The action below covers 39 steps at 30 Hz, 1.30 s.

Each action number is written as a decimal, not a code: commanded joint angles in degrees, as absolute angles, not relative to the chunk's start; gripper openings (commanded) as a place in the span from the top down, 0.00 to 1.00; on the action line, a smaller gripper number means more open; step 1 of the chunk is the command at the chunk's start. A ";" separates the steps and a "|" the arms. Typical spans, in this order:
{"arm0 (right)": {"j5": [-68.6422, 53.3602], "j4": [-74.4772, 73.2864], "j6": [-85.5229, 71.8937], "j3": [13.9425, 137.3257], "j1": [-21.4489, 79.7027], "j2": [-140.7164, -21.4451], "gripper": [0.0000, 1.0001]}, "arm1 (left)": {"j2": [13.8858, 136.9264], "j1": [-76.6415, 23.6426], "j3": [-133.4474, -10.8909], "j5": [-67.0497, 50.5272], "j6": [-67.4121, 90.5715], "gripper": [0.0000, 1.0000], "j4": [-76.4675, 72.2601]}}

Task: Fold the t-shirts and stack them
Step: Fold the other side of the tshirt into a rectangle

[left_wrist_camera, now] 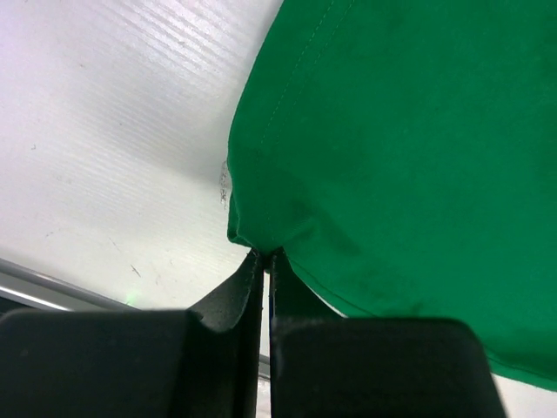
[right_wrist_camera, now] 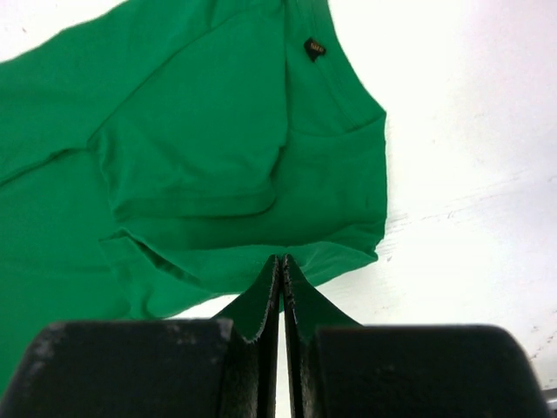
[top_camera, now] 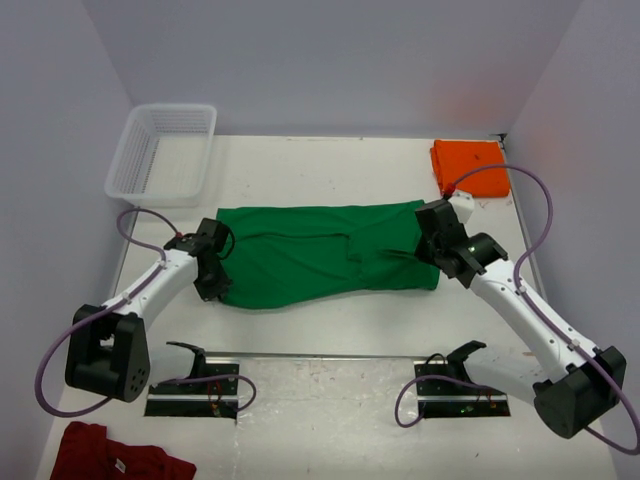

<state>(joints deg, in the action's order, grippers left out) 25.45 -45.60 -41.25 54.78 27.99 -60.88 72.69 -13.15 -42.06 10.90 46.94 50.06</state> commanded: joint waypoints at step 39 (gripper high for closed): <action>31.20 -43.51 -35.51 75.23 18.20 -87.62 1.00 | 94.74 -12.74 -67.67 28.47 41.75 1.00 40.87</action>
<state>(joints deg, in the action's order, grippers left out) 30.44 -44.95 -37.23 71.85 18.96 -86.35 93.19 -13.15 -65.23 25.36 42.81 42.48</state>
